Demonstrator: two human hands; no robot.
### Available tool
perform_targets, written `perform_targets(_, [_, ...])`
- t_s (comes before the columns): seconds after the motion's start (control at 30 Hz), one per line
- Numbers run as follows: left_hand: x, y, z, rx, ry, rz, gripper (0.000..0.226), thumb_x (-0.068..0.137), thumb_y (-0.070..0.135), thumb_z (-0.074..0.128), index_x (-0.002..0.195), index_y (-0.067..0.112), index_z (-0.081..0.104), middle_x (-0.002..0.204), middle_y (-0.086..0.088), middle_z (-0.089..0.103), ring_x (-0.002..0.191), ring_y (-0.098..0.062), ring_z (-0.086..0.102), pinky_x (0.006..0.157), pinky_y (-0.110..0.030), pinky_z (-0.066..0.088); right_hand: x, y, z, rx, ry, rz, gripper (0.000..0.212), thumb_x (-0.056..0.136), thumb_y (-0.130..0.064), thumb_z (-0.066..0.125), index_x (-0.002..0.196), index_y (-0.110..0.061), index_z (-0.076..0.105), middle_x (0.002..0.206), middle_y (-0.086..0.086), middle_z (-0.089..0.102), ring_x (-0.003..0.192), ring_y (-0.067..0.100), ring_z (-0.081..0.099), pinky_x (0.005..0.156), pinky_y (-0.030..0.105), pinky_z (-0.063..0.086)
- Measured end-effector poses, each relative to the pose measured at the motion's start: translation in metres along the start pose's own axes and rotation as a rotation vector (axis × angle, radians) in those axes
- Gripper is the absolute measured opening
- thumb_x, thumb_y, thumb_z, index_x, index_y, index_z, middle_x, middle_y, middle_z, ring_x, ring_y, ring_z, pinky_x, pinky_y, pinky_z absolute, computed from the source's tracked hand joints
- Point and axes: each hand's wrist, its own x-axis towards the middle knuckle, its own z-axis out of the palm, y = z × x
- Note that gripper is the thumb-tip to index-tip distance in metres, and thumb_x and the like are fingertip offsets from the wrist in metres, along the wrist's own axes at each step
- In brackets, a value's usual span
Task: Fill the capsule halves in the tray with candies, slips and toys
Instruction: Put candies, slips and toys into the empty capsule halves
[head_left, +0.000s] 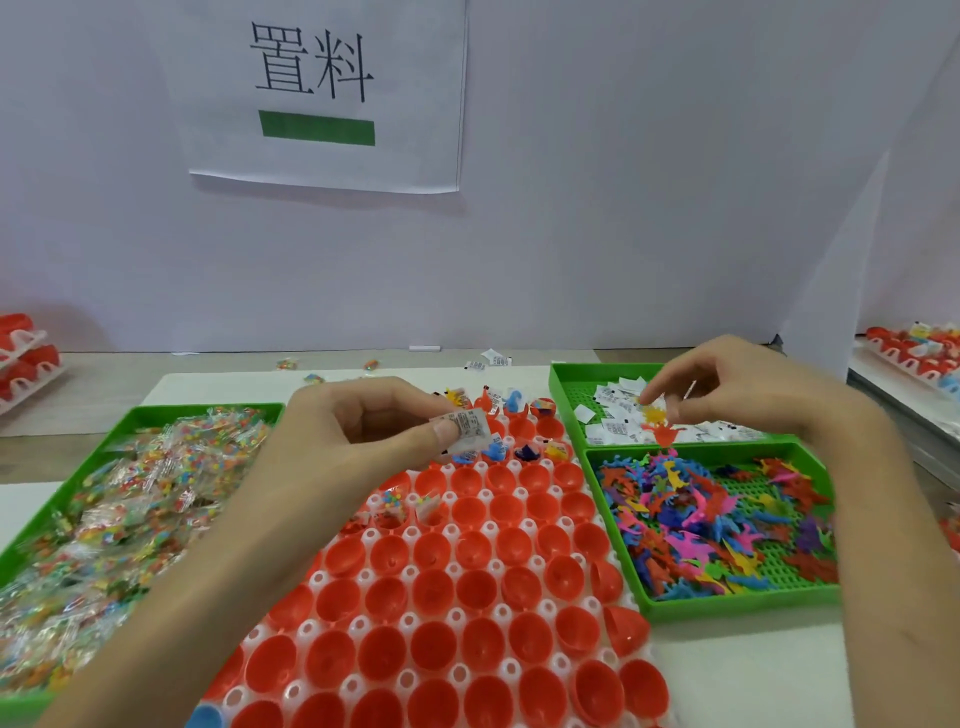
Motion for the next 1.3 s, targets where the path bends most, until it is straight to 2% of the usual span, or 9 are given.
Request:
perform_targets(0.2, [0.0, 0.001, 0.001, -0.009, 0.002, -0.005, 0.016, 0.063, 0.036, 0.075, 0.075, 0.027, 0.08, 0.074, 0.001, 0.077, 0.068, -0.007, 0.072, 0.068, -0.014, 0.056, 0.002, -0.019, 0.001, -0.111, 0.027, 0.012, 0.029, 0.088, -0.011, 0.068, 0.079, -0.037, 0.078, 0.075, -0.014, 0.075, 0.072, 0.007, 0.067, 0.07, 0.034, 0.053])
perform_targets(0.4, [0.0, 0.001, 0.003, 0.012, 0.002, -0.004, 0.017, 0.064, 0.036, 0.075, 0.077, 0.027, 0.08, 0.075, 0.0, 0.077, 0.07, -0.009, 0.072, 0.07, -0.017, 0.057, -0.002, -0.006, -0.002, -0.074, -0.063, 0.055, 0.022, 0.082, -0.012, 0.075, 0.072, -0.032, 0.076, 0.074, -0.004, 0.075, 0.061, 0.003, 0.065, 0.064, 0.026, 0.048])
perform_targets(0.5, [0.0, -0.001, 0.002, 0.022, 0.005, -0.011, 0.017, 0.065, 0.034, 0.075, 0.078, 0.025, 0.08, 0.076, -0.001, 0.077, 0.07, -0.011, 0.073, 0.07, -0.017, 0.057, -0.004, -0.006, -0.005, -0.004, -0.088, 0.031, 0.016, 0.083, -0.013, 0.076, 0.077, -0.028, 0.074, 0.077, -0.001, 0.077, 0.073, 0.011, 0.071, 0.071, 0.028, 0.053])
perform_targets(0.67, [-0.002, 0.001, 0.005, 0.012, -0.006, -0.01, 0.014, 0.066, 0.033, 0.075, 0.078, 0.026, 0.08, 0.076, 0.001, 0.077, 0.07, -0.008, 0.073, 0.065, -0.011, 0.053, -0.013, -0.025, -0.008, 0.163, -0.025, -0.14, 0.01, 0.086, -0.012, 0.075, 0.084, -0.021, 0.075, 0.081, 0.004, 0.078, 0.077, 0.019, 0.074, 0.079, 0.035, 0.057])
perform_targets(0.83, [-0.002, -0.002, 0.006, 0.002, 0.041, -0.015, 0.014, 0.067, 0.036, 0.076, 0.078, 0.029, 0.08, 0.073, -0.001, 0.076, 0.069, -0.011, 0.072, 0.07, -0.016, 0.056, -0.038, -0.076, -0.004, 0.472, -0.019, -0.489, 0.01, 0.074, -0.023, 0.081, 0.082, -0.019, 0.077, 0.081, 0.005, 0.076, 0.074, 0.012, 0.072, 0.068, 0.015, 0.052])
perform_targets(0.93, [-0.002, -0.003, 0.006, -0.028, 0.08, -0.013, 0.018, 0.064, 0.037, 0.077, 0.079, 0.026, 0.081, 0.074, -0.004, 0.076, 0.071, -0.016, 0.073, 0.076, -0.026, 0.06, -0.046, -0.101, 0.008, 0.508, -0.104, -0.6, 0.007, 0.076, -0.017, 0.082, 0.082, -0.019, 0.078, 0.082, 0.006, 0.075, 0.074, 0.013, 0.071, 0.067, 0.015, 0.052])
perform_targets(1.07, [-0.003, -0.001, 0.004, -0.062, 0.104, -0.012, 0.019, 0.064, 0.028, 0.09, 0.08, 0.022, 0.081, 0.075, -0.007, 0.076, 0.07, -0.018, 0.072, 0.076, -0.032, 0.061, -0.046, -0.12, 0.024, 0.58, -0.163, -0.626, 0.016, 0.075, -0.012, 0.08, 0.091, -0.015, 0.077, 0.079, 0.005, 0.075, 0.072, 0.013, 0.072, 0.068, 0.019, 0.056])
perform_targets(1.17, [-0.005, 0.002, 0.003, -0.089, 0.075, 0.003, 0.013, 0.07, 0.028, 0.077, 0.081, 0.023, 0.082, 0.078, -0.008, 0.077, 0.071, -0.018, 0.072, 0.075, -0.027, 0.061, -0.041, -0.125, 0.032, 0.589, -0.106, -0.578, 0.023, 0.077, -0.007, 0.082, 0.097, -0.017, 0.075, 0.077, 0.007, 0.074, 0.068, 0.014, 0.07, 0.066, 0.02, 0.054])
perform_targets(1.3, [-0.006, 0.006, 0.001, -0.098, 0.04, 0.02, 0.013, 0.072, 0.026, 0.077, 0.083, 0.022, 0.082, 0.081, -0.007, 0.077, 0.071, -0.018, 0.072, 0.072, -0.024, 0.059, -0.038, -0.128, 0.038, 0.55, -0.028, -0.528, 0.024, 0.079, -0.006, 0.082, 0.098, -0.018, 0.074, 0.078, 0.007, 0.074, 0.069, 0.016, 0.07, 0.066, 0.02, 0.053])
